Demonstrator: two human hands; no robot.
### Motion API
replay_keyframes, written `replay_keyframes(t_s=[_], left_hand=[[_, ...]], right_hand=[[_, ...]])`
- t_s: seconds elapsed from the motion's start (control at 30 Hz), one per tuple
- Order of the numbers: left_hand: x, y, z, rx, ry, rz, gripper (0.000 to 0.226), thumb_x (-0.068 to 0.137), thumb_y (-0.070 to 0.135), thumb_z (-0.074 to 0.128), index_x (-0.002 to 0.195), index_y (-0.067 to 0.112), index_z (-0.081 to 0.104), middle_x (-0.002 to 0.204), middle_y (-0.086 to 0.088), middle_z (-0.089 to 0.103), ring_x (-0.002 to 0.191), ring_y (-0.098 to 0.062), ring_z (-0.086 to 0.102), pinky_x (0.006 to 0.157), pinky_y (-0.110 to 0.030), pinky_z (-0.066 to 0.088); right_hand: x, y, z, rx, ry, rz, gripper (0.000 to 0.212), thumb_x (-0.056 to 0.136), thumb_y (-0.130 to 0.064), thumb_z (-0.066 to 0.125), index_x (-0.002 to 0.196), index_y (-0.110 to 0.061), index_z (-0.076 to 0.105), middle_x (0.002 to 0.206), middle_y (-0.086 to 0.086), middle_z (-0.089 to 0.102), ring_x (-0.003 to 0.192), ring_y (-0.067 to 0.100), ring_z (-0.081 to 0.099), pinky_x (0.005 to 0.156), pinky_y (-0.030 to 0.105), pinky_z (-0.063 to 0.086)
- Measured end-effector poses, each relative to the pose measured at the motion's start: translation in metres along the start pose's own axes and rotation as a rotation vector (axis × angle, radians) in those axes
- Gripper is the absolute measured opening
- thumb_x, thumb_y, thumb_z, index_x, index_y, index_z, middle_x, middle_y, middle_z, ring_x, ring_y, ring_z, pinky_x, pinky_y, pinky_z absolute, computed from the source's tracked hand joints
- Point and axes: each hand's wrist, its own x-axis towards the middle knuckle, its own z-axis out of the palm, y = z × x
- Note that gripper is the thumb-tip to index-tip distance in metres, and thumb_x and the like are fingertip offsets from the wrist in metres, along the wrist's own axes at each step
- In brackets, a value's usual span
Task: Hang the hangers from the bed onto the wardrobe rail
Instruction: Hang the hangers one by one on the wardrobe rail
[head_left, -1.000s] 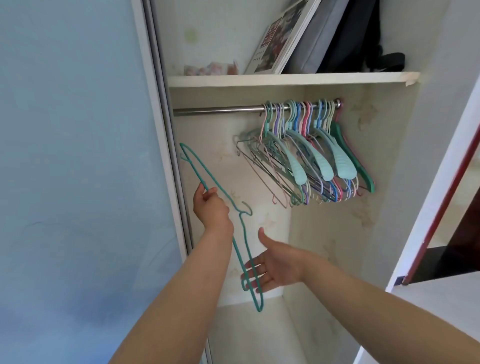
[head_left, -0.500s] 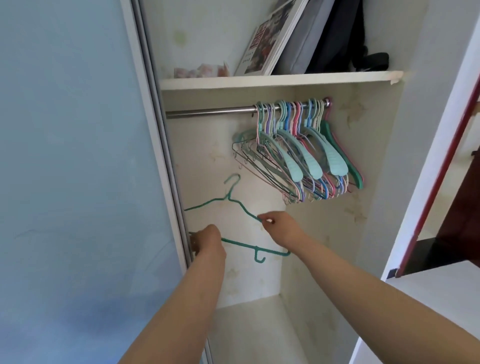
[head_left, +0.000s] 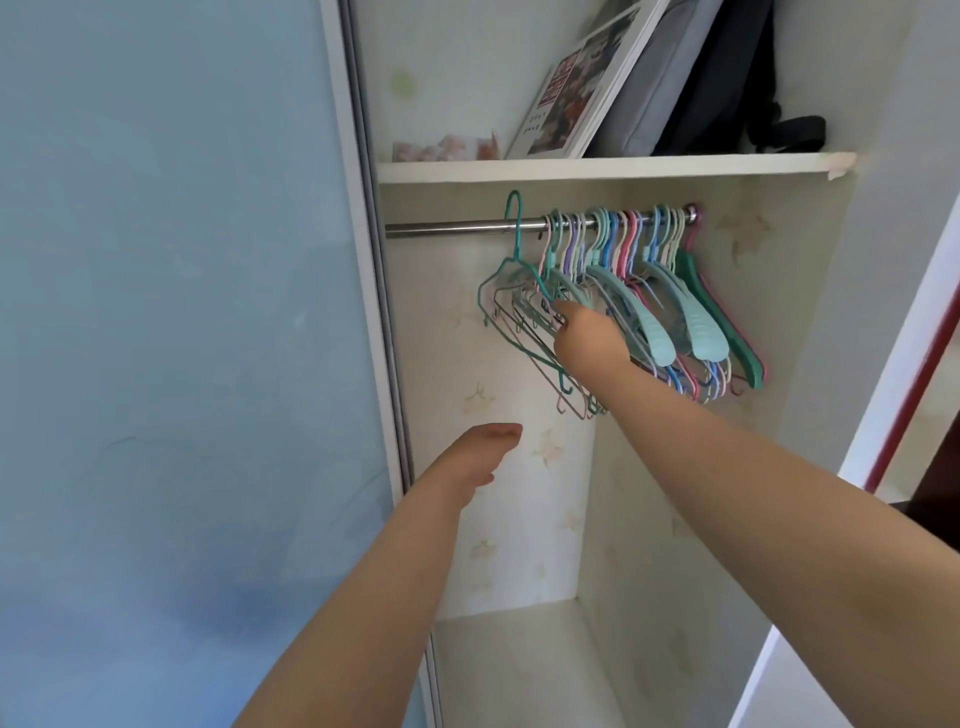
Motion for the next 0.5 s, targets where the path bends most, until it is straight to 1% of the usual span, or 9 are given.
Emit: replay_keyframes(t_s=[0.07, 0.13, 0.2, 0.27, 0.33, 0.4, 0.5], left_hand=[[0.000, -0.003, -0.001, 0.024, -0.030, -0.001, 0.040, 0.099, 0.031, 0.048, 0.138, 0.022, 0.052, 0.144, 0.005, 0.045, 0.131, -0.016, 0.040, 0.099, -0.032, 0.037], [-0.003, -0.004, -0.003, 0.041, -0.023, 0.006, 0.040, 0.099, 0.031, 0.047, 0.137, 0.022, 0.052, 0.143, 0.006, 0.046, 0.125, -0.014, 0.043, 0.097, -0.030, 0.037], [-0.004, -0.005, -0.003, 0.059, -0.016, 0.008, 0.039, 0.099, 0.030, 0.047, 0.137, 0.022, 0.052, 0.142, 0.007, 0.047, 0.119, -0.012, 0.043, 0.096, -0.030, 0.037], [-0.006, -0.006, -0.004, 0.071, -0.033, 0.009, 0.039, 0.100, 0.031, 0.047, 0.137, 0.021, 0.052, 0.141, 0.006, 0.047, 0.124, -0.013, 0.042, 0.098, -0.031, 0.036], [-0.007, -0.006, -0.004, 0.087, -0.037, 0.021, 0.038, 0.100, 0.031, 0.047, 0.136, 0.021, 0.052, 0.139, 0.006, 0.048, 0.122, -0.013, 0.043, 0.096, -0.029, 0.037], [-0.007, -0.006, -0.004, 0.101, -0.025, 0.034, 0.037, 0.099, 0.031, 0.047, 0.135, 0.023, 0.054, 0.137, 0.007, 0.050, 0.115, -0.013, 0.046, 0.092, -0.026, 0.039], [-0.006, -0.009, -0.005, 0.085, 0.005, 0.056, 0.037, 0.099, 0.029, 0.047, 0.134, 0.021, 0.055, 0.135, 0.005, 0.052, 0.119, -0.015, 0.049, 0.088, -0.026, 0.041]], right_hand=[[0.004, -0.002, 0.004, -0.006, -0.010, 0.012, 0.061, 0.085, 0.008, 0.039, 0.140, -0.017, 0.046, 0.115, 0.022, 0.063, 0.099, 0.038, 0.060, 0.079, 0.039, 0.053], [0.007, -0.004, 0.005, -0.025, -0.016, 0.025, 0.060, 0.084, 0.009, 0.039, 0.137, -0.015, 0.049, 0.112, 0.022, 0.064, 0.097, 0.038, 0.061, 0.077, 0.039, 0.053], [0.014, -0.003, 0.005, -0.053, -0.029, 0.047, 0.055, 0.084, 0.009, 0.039, 0.134, -0.011, 0.051, 0.111, 0.023, 0.064, 0.099, 0.039, 0.060, 0.075, 0.036, 0.050], [0.019, 0.001, 0.004, -0.068, -0.073, 0.082, 0.048, 0.087, 0.006, 0.041, 0.132, -0.007, 0.052, 0.116, 0.023, 0.062, 0.105, 0.038, 0.059, 0.082, 0.037, 0.051], [0.021, 0.006, 0.002, -0.114, -0.123, 0.108, 0.043, 0.091, 0.003, 0.041, 0.132, -0.004, 0.052, 0.122, 0.021, 0.059, 0.108, 0.037, 0.058, 0.088, 0.039, 0.052], [0.019, 0.015, 0.004, -0.122, -0.128, 0.138, 0.044, 0.092, 0.003, 0.040, 0.135, -0.004, 0.048, 0.125, 0.021, 0.057, 0.110, 0.037, 0.057, 0.089, 0.039, 0.051], [0.019, 0.031, 0.007, -0.023, -0.073, 0.218, 0.053, 0.092, 0.002, 0.039, 0.143, -0.011, 0.037, 0.130, 0.019, 0.054, 0.113, 0.036, 0.056, 0.089, 0.036, 0.048]])
